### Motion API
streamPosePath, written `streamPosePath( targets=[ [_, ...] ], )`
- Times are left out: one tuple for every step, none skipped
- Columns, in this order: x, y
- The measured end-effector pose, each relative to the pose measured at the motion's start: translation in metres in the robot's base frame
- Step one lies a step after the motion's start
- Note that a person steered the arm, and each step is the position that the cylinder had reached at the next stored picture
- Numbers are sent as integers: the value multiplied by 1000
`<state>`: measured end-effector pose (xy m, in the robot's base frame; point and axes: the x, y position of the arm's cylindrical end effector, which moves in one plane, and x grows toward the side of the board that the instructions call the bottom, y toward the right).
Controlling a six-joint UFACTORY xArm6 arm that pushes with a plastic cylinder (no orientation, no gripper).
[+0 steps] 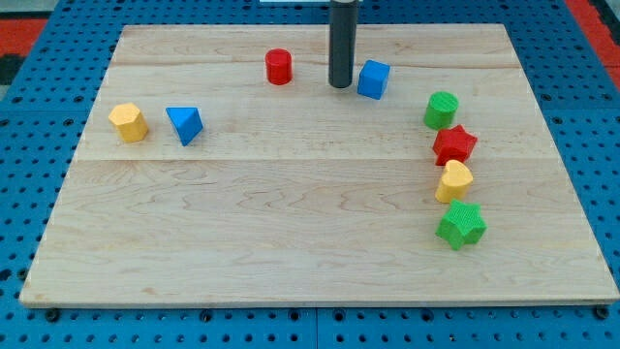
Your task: Move the blue cube above the green circle
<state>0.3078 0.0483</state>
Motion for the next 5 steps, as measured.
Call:
streamPosePath(
  targets=[
    [-4,28],
    [-4,68],
    [-4,87],
    [1,90],
    [12,63]
  ],
)
